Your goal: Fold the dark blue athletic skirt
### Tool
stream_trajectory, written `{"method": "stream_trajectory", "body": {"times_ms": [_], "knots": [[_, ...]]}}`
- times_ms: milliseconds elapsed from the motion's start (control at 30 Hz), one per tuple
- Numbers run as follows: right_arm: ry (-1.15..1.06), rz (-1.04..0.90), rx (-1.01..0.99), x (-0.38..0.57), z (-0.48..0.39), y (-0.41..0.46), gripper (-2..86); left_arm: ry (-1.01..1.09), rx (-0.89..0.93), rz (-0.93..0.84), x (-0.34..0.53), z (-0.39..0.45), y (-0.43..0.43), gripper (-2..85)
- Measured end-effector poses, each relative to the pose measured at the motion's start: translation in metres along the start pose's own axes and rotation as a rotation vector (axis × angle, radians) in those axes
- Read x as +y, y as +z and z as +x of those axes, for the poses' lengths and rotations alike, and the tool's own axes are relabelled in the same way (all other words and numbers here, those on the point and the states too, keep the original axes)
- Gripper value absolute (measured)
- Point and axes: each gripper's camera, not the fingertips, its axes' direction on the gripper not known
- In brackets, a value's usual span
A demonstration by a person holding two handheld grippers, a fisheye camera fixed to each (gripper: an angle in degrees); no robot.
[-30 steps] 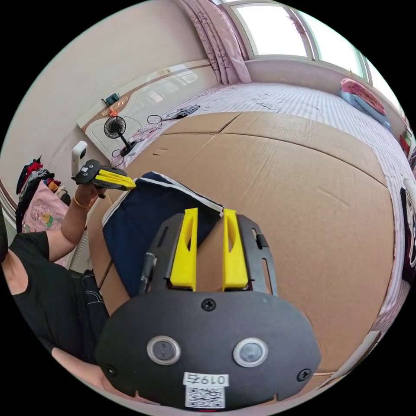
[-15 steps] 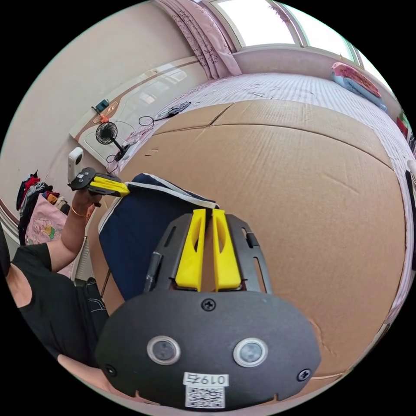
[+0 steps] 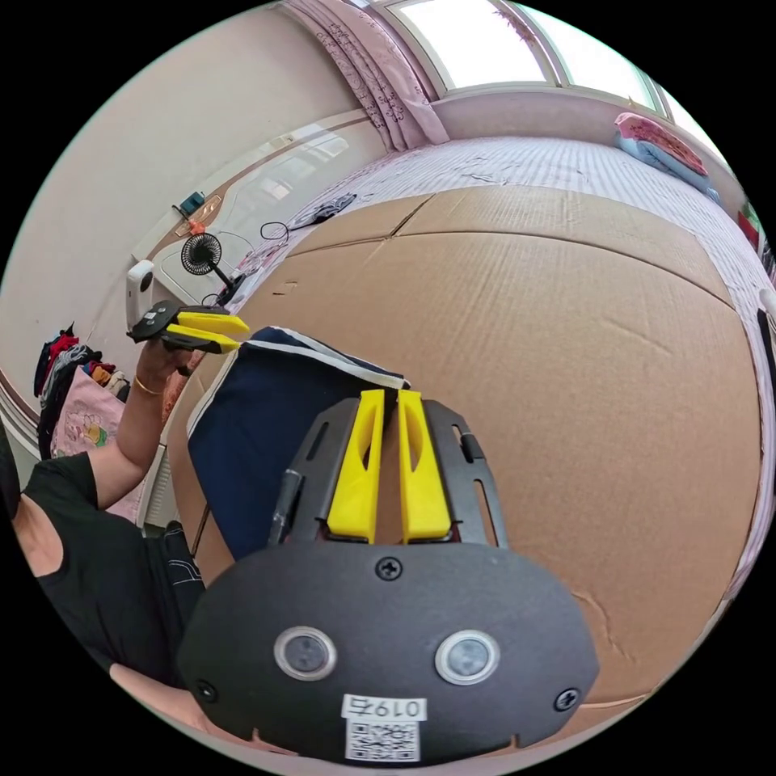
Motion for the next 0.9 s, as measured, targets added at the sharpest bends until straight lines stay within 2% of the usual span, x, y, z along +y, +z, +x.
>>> {"method": "stream_trajectory", "body": {"times_ms": [167, 400, 600, 700, 800, 900], "knots": [[0.004, 0.013, -0.009, 0.019, -0.019, -0.004, 1.2, 0.005, 0.028, -0.084, 0.003, 0.006, 0.038, 6.3], [0.033, 0.029, 0.003, 0.044, -0.051, -0.002, 0.0, 0.033, -0.019, -0.077, 0.014, 0.033, 0.056, 2.9], [0.078, 0.016, -0.026, 0.069, -0.086, 0.005, 3.7, 0.0, -0.007, -0.072, 0.028, 0.053, 0.083, 3.7], [0.079, 0.051, 0.0, 0.094, -0.112, -0.005, 6.8, -0.024, 0.022, -0.022, 0.04, 0.061, 0.085, 5.6], [0.024, 0.155, 0.003, 0.136, -0.156, -0.035, 7.5, -0.058, 0.041, 0.115, 0.064, 0.073, 0.065, 6.4], [-0.123, 0.229, 0.067, 0.188, -0.229, -0.057, 7.2, 0.004, 0.016, 0.224, 0.098, 0.115, 0.044, 6.7]]}}
